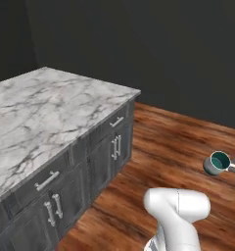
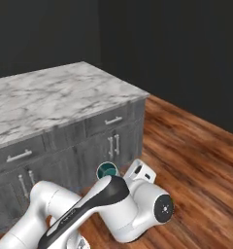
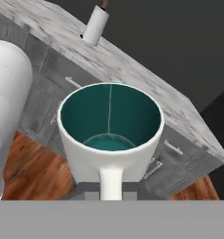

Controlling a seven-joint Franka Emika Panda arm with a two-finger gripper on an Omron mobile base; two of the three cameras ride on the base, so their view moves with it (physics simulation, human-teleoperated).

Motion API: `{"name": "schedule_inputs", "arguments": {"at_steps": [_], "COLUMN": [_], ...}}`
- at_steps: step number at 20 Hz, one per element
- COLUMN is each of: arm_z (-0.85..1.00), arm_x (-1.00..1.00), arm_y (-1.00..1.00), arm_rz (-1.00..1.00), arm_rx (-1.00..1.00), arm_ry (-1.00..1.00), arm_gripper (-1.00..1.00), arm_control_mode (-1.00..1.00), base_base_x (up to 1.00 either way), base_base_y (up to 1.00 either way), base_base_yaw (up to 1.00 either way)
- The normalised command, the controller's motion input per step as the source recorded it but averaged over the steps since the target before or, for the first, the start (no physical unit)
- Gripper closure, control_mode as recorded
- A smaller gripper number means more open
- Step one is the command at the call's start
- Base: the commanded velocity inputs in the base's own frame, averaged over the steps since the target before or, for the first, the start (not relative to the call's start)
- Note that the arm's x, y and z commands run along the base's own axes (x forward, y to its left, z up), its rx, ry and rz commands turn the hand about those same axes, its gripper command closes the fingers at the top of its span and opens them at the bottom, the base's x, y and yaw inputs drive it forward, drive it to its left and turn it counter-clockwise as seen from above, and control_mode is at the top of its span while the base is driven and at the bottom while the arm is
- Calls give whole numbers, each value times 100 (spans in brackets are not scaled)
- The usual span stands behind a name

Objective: Clear the mugs and bowl far away from the sink.

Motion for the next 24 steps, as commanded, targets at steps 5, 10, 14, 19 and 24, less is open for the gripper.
{"name": "schedule_inputs", "arguments": {"at_steps": [5, 10, 14, 19, 24], "arm_z": [0, 0, 0, 0, 0], "arm_x": [0, 0, 0, 0, 0], "arm_y": [0, 0, 0, 0, 0], "arm_rz": [0, 0, 0, 0, 0], "arm_rx": [0, 0, 0, 0, 0], "arm_ry": [0, 0, 0, 0, 0], "arm_gripper": [100, 100, 100, 100, 100], "arm_control_mode": [100, 100, 100, 100, 100], "base_base_x": [7, 8, 9, 4, 3], "base_base_y": [42, 42, 45, 47, 51], "base_base_yaw": [44, 43, 41, 39, 37]}}
